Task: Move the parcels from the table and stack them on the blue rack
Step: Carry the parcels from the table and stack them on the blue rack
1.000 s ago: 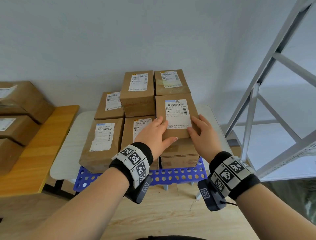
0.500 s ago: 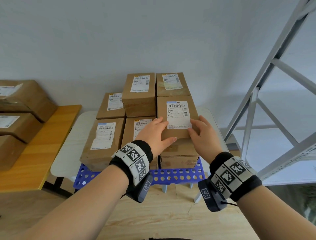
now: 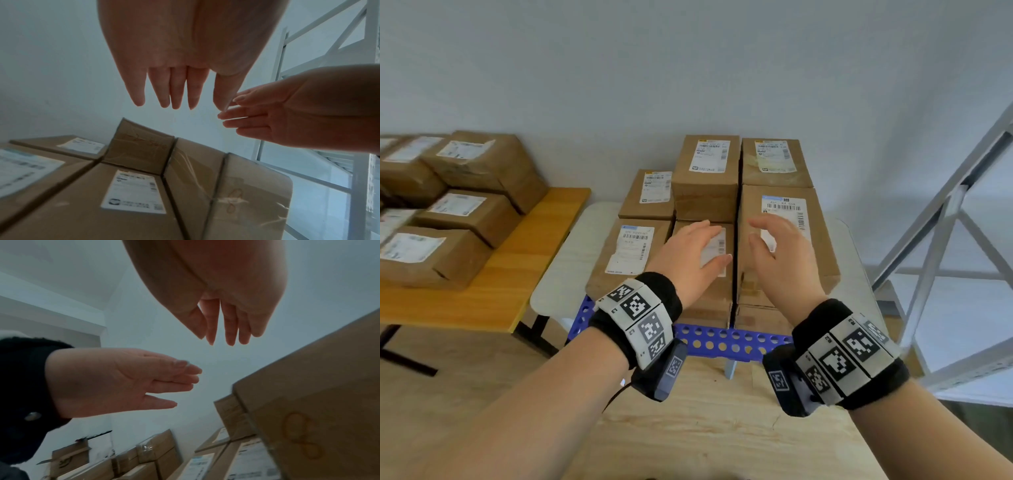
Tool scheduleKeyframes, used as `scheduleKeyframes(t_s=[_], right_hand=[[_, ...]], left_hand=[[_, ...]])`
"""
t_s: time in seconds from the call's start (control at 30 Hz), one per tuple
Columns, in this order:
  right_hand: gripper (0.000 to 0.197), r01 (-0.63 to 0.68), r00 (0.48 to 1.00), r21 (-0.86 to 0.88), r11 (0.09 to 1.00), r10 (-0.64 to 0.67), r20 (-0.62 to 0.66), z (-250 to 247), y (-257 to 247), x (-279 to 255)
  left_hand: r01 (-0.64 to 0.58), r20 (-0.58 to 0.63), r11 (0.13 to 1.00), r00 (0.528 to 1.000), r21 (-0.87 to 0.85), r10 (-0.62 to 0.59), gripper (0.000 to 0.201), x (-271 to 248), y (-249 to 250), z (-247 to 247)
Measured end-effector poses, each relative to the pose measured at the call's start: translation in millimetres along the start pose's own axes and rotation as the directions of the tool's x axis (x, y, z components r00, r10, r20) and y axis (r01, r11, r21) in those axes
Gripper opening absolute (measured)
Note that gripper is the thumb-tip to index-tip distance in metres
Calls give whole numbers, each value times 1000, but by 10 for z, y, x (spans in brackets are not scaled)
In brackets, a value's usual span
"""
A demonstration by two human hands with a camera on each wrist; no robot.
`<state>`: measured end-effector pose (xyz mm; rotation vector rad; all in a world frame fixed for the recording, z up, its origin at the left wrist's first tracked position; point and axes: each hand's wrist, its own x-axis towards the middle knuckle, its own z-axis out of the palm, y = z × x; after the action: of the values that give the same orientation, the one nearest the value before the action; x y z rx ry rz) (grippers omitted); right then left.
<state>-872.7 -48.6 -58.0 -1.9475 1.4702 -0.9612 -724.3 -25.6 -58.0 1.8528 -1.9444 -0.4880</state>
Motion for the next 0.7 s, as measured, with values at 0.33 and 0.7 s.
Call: scheduleKeyframes(t_s=[0.33, 0.7], right_hand=[[29, 104, 989, 129, 986, -117, 93, 1082, -1159, -101], [28, 163, 937, 230, 960, -224, 270, 3092, -2864, -255]], left_hand=[[63, -168, 996, 983, -69, -74, 44, -628, -1211, -897], [247, -300, 966, 918, -79, -259, 43, -1694, -3239, -2315]])
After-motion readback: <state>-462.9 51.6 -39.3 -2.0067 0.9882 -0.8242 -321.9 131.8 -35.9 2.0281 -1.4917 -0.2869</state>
